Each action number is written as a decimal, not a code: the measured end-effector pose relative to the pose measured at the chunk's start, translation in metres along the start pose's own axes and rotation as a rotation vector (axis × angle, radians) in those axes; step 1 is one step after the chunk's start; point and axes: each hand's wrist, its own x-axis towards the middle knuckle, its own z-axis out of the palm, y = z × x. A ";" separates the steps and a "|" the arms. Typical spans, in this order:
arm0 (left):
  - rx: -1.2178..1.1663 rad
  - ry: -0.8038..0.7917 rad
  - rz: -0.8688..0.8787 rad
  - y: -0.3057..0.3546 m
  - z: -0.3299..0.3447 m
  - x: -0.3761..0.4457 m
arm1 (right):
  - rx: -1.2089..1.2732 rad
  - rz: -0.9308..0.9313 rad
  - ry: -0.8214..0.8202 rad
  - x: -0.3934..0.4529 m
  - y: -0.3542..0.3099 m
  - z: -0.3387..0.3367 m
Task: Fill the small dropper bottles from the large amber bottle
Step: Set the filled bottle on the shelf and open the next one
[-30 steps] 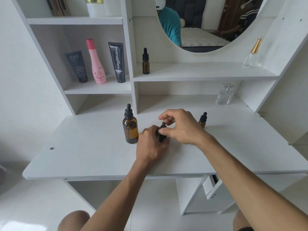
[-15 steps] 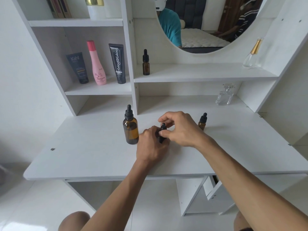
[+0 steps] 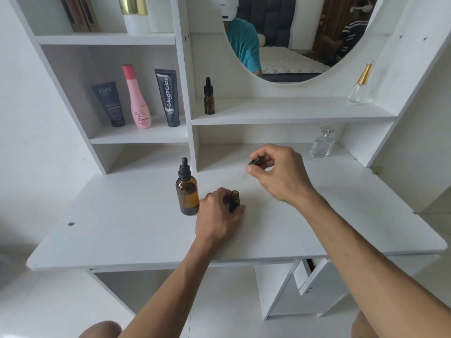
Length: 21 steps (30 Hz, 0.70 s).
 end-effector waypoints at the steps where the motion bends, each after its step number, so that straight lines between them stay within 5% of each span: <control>1: 0.002 -0.001 -0.002 0.000 0.000 0.000 | -0.038 0.013 0.019 -0.001 0.006 0.002; 12: 0.005 0.001 0.012 0.003 -0.002 -0.001 | -0.277 0.077 0.012 -0.023 0.056 0.051; 21: 0.009 0.014 0.032 0.003 -0.001 -0.001 | -0.201 0.123 0.033 -0.028 0.060 0.056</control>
